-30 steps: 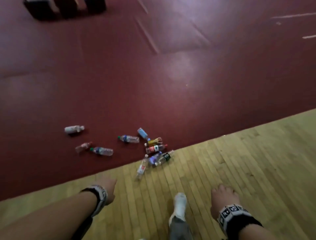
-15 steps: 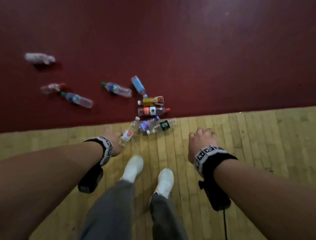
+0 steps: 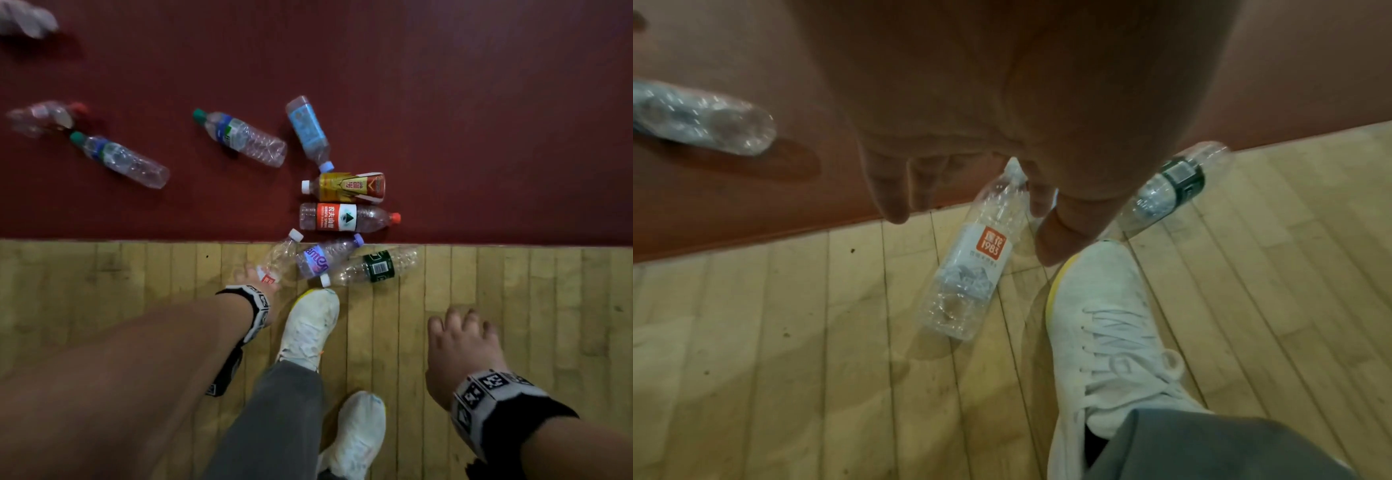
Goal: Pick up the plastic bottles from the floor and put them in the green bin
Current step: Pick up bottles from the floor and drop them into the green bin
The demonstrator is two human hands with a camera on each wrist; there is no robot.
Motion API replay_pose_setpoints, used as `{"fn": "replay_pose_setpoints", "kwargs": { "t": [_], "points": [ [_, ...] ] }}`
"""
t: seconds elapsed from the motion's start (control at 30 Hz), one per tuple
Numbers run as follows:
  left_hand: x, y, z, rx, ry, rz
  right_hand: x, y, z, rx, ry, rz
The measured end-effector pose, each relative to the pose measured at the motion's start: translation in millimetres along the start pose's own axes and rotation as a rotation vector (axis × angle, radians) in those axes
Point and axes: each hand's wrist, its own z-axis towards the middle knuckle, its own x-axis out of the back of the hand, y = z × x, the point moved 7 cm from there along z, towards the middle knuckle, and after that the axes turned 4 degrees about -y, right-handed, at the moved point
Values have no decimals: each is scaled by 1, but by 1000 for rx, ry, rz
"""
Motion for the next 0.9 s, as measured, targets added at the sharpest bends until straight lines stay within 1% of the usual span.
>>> {"fn": "replay_pose_setpoints", "kwargs": {
  "t": [0.1,0.23,0.27,0.33,0.43,0.53,0.63,0.7,0.77,0.83,0.9],
  "points": [
    [-4,-3,42,23,7,-14,0,-15,36,20,-27,1],
    [-12,-6,59,21,-40,-58,9,-25,67,39,-33,5],
    [-13,-8,56,14,-54,-73,13,-26,74,37,-30,11],
    [-13,-16,47,4,-26,-120,21,-30,83,31,-15,21],
    [-16,-32,25,-13,80,-245,36,-33,96,31,4,30],
    [-20,-43,4,-35,187,-438,50,-42,117,42,55,51],
    [-23,-49,-2,-72,229,-538,60,-54,152,51,100,61],
    [-25,-55,5,-82,265,-523,62,-64,181,34,93,69],
    [-28,-64,13,-82,302,-474,57,-70,201,-6,44,94],
    [-27,-70,18,-88,330,-422,50,-69,208,-35,15,113],
    [-25,-73,16,-100,348,-374,43,-64,200,-52,11,161]
  ]
}}
